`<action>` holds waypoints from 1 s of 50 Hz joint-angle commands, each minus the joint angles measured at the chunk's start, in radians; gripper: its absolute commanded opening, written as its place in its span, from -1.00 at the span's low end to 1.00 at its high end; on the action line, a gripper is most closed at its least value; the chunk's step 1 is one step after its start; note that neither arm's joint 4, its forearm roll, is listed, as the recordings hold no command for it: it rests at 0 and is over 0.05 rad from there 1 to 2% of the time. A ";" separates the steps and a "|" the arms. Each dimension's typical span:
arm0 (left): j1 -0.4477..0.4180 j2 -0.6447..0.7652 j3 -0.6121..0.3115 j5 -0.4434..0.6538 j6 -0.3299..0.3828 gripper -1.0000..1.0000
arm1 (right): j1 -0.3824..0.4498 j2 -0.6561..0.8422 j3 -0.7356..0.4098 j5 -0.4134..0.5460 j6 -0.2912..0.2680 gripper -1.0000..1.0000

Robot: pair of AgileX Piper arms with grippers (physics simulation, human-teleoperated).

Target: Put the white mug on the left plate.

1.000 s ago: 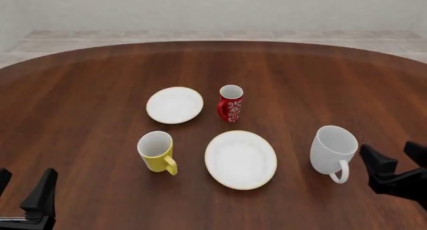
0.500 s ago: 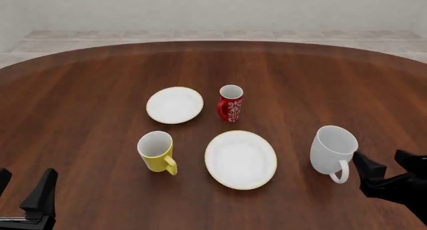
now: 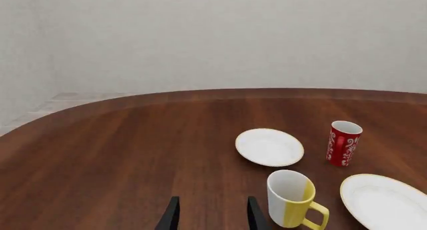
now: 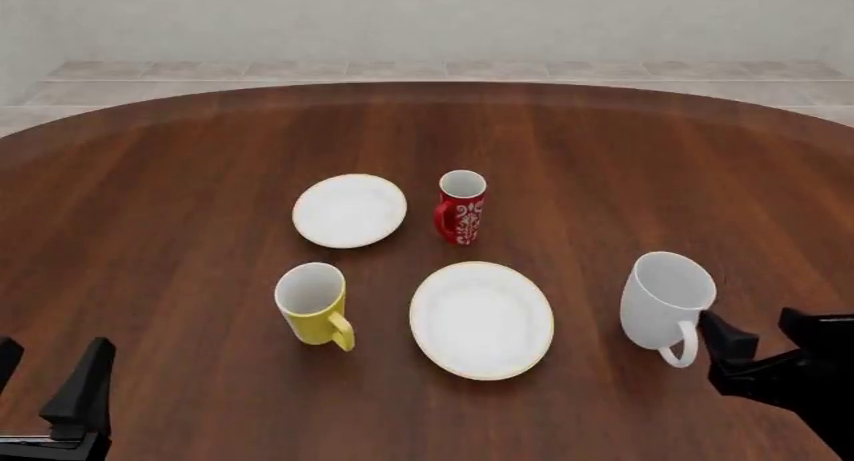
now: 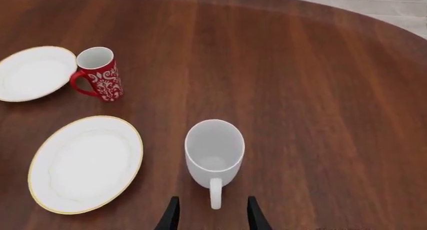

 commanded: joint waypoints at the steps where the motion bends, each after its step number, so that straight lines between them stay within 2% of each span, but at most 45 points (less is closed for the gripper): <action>1: 0.000 0.000 0.000 0.000 0.000 1.00 | -0.004 0.036 0.020 -0.042 -0.003 1.00; 50: 0.000 0.000 0.000 0.000 0.000 1.00 | -0.027 0.182 0.058 -0.207 -0.031 1.00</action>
